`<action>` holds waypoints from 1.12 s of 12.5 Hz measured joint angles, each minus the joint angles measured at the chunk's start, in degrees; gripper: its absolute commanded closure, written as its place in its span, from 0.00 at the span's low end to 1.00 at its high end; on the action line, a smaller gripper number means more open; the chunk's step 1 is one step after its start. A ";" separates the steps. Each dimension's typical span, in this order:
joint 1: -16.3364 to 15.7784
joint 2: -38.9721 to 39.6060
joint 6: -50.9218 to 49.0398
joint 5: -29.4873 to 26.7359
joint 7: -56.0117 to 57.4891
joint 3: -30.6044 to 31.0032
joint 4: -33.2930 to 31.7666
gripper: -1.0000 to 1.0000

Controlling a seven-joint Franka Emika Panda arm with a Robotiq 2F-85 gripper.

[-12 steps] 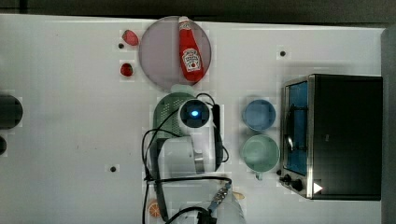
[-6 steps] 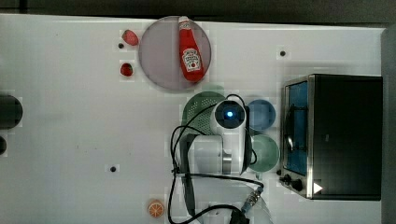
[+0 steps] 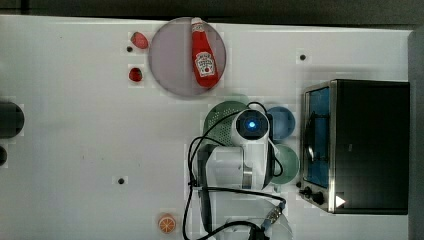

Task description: Drag strainer left to right.

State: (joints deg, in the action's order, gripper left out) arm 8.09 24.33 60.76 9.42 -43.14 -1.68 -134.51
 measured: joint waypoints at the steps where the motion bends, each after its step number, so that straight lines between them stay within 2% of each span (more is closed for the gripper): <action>1: -0.38 -0.27 0.11 0.01 3.02 0.03 0.11 0.00; 4: 0.08 -5.44 -3.36 0.27 10.04 2.36 -1.12 0.00; 5: -0.73 -8.07 -5.18 0.10 10.80 2.49 -1.34 0.00; 7: 0.32 -14.19 -14.44 -0.82 11.75 5.84 0.00 0.00; 9: 0.63 -20.51 -27.61 0.66 13.09 8.81 4.36 0.00; 12: -1.27 -30.15 -44.83 -5.46 22.56 7.79 11.75 0.00; 13: -1.22 -32.63 -47.91 -9.23 26.20 6.67 14.77 0.00; 14: -1.36 -34.37 -49.27 -10.69 29.66 5.22 17.79 0.00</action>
State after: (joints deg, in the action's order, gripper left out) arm 6.74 -10.04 11.50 -1.26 -13.48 3.54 -116.72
